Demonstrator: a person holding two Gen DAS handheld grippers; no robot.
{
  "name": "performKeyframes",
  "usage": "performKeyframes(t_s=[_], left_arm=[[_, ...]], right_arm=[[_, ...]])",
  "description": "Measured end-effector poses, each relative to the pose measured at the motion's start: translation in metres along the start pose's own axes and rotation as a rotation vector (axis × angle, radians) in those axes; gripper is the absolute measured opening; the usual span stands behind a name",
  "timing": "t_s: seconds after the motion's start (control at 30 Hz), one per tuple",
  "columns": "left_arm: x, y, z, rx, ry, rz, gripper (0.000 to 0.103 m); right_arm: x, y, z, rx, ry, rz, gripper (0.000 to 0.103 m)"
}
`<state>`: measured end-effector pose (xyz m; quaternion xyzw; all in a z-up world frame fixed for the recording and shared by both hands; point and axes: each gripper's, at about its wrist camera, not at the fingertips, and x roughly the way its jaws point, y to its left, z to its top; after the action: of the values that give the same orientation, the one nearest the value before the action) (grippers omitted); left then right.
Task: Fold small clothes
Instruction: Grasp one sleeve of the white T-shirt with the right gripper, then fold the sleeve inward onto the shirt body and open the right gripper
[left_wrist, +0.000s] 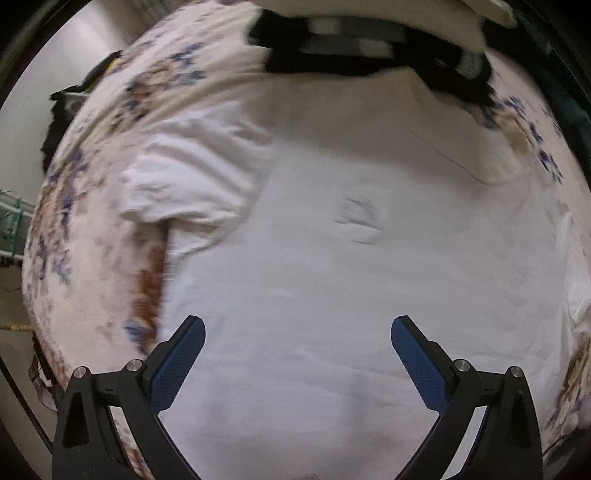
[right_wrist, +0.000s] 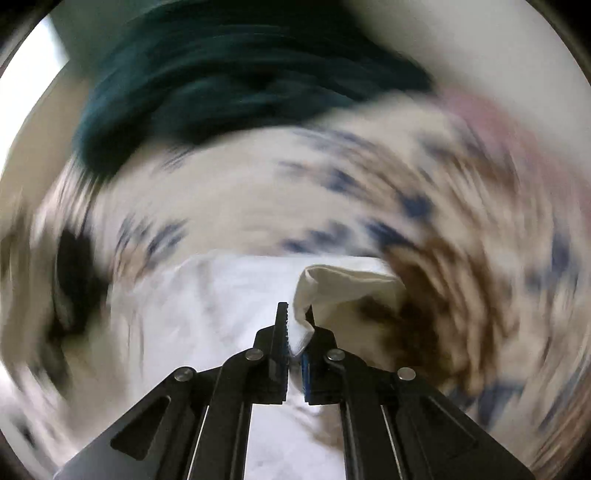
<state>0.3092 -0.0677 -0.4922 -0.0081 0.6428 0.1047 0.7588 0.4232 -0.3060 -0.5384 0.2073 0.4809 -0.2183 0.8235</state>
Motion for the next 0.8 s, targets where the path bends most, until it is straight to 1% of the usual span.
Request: performKeyframes(t_s=[0.03, 0.07, 0.1, 0.13, 0.17, 0.2, 0.23, 0.27, 0.3, 0.33, 0.37, 0.4, 0.43, 0.47, 0.5, 0.53, 0.6, 0.67, 0.7, 0.77, 0.8], left_arm=[[0.000, 0.011, -0.001, -0.010, -0.005, 0.010, 0.103], [0.001, 0.022, -0.002, -0.019, -0.008, 0.026, 0.103], [0.002, 0.030, -0.003, -0.024, -0.006, 0.039, 0.103], [0.005, 0.039, -0.004, -0.031, 0.003, 0.052, 0.103], [0.009, 0.049, -0.006, -0.040, 0.016, 0.062, 0.103], [0.014, 0.059, -0.005, -0.048, 0.028, 0.070, 0.103], [0.019, 0.073, -0.008, -0.066, 0.046, 0.078, 0.103], [0.022, 0.081, -0.012, -0.080, 0.055, 0.079, 0.103], [0.024, 0.087, -0.016, -0.093, 0.064, 0.083, 0.103], [0.028, 0.100, -0.018, -0.113, 0.079, 0.090, 0.103], [0.031, 0.109, -0.019, -0.128, 0.087, 0.089, 0.103], [0.034, 0.116, -0.017, -0.143, 0.093, 0.086, 0.103], [0.040, 0.129, -0.016, -0.171, 0.098, 0.083, 0.103], [0.042, 0.137, -0.015, -0.198, 0.102, 0.063, 0.103], [0.043, 0.143, -0.014, -0.234, 0.110, 0.032, 0.103], [0.048, 0.155, -0.010, -0.291, 0.119, -0.019, 0.103], [0.060, 0.181, -0.002, -0.429, 0.127, -0.175, 0.103], [0.074, 0.206, 0.005, -0.599, 0.108, -0.396, 0.103], [0.081, 0.215, 0.009, -0.672, 0.090, -0.471, 0.103], [0.093, 0.224, 0.020, -0.756, 0.052, -0.545, 0.103], [0.099, 0.227, 0.027, -0.783, 0.033, -0.570, 0.102]], right_arm=[[-0.004, 0.037, -0.007, -0.160, -0.039, -0.005, 0.005], [-0.005, 0.065, -0.014, -0.283, -0.056, -0.016, 0.005], [0.001, 0.108, -0.037, -0.495, -0.054, -0.045, 0.005], [0.006, 0.130, -0.053, -0.616, -0.040, -0.043, 0.005], [0.015, 0.156, -0.080, -0.774, -0.007, -0.053, 0.005], [0.024, 0.171, -0.100, -0.877, 0.023, -0.068, 0.005], [0.030, 0.179, -0.120, -0.966, 0.063, -0.072, 0.010], [0.033, 0.184, -0.136, -1.020, 0.105, -0.063, 0.016], [0.030, 0.183, -0.147, -1.037, 0.132, -0.044, 0.034], [0.023, 0.181, -0.155, -1.024, 0.152, -0.016, 0.053], [0.016, 0.177, -0.159, -1.002, 0.171, 0.012, 0.059], [0.006, 0.167, -0.161, -0.977, 0.184, 0.027, 0.061], [0.000, 0.159, -0.162, -0.934, 0.208, 0.035, 0.061], [-0.003, 0.150, -0.162, -0.886, 0.245, 0.043, 0.061], [-0.006, 0.137, -0.160, -0.845, 0.275, 0.051, 0.061], [-0.008, 0.125, -0.159, -0.785, 0.310, 0.057, 0.062], [-0.010, 0.109, -0.159, -0.696, 0.348, 0.050, 0.062], [-0.006, 0.095, -0.157, -0.618, 0.378, 0.030, 0.062], [-0.004, 0.088, -0.158, -0.578, 0.390, 0.014, 0.062], [0.000, 0.076, -0.161, -0.504, 0.410, -0.011, 0.062], [0.001, 0.072, -0.163, -0.469, 0.418, -0.017, 0.062]])
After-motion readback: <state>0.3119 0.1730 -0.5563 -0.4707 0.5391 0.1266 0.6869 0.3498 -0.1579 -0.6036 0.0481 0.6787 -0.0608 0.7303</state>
